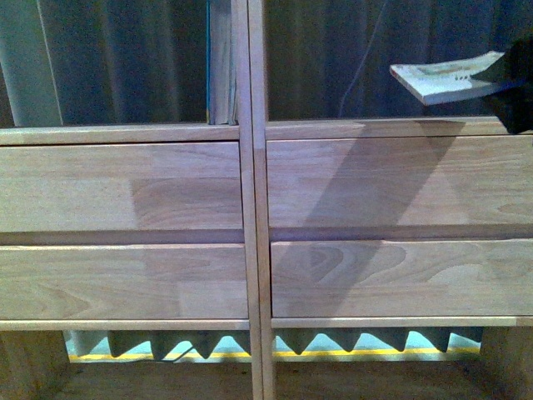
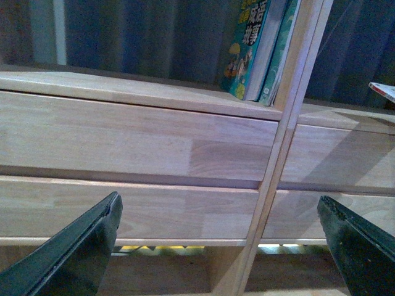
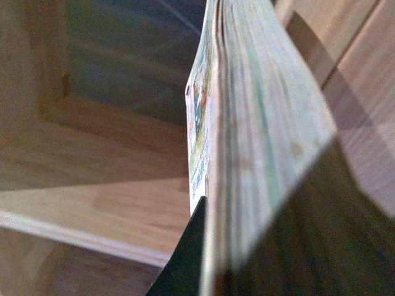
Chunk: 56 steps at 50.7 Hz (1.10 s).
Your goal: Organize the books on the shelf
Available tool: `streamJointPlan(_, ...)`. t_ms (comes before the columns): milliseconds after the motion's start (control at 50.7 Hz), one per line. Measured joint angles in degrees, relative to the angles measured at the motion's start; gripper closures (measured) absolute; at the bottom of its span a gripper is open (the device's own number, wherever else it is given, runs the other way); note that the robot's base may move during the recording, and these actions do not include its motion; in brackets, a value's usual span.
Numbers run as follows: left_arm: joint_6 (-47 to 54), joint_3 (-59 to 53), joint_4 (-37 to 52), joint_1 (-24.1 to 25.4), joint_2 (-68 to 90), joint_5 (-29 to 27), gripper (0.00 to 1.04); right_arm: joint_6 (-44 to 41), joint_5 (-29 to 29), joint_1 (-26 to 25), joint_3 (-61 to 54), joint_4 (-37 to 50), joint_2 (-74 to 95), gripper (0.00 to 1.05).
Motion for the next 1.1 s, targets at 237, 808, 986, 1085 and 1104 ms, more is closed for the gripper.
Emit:
streamJointPlan(237,-1.81,20.68,-3.1,-4.57,23.15,-1.44,0.07,-0.07,-3.98,-0.57,-3.87,2.12,-6.82,0.98)
streamJointPlan(808,-4.55,60.65,-14.12,-29.27,57.48,-11.69,0.07,-8.11,-13.84,-2.93,-8.07,5.44,-12.98,0.98)
streamJointPlan(986,-10.86,63.32,-9.07,-31.93,59.14,-4.5,0.07,-12.79,-21.7,-2.58,-7.78,9.9,-12.98,0.98)
streamJointPlan(1085,-16.52,63.32,-3.67,-32.92,59.14,0.57,0.07,-13.9,-24.63,-2.27,-7.04,12.31,-12.48,0.98)
streamJointPlan(1104,-17.81,63.23,-2.25,-33.22,59.14,1.81,0.07,-14.1,-25.07,-2.19,-6.73,12.96,-12.26,0.98)
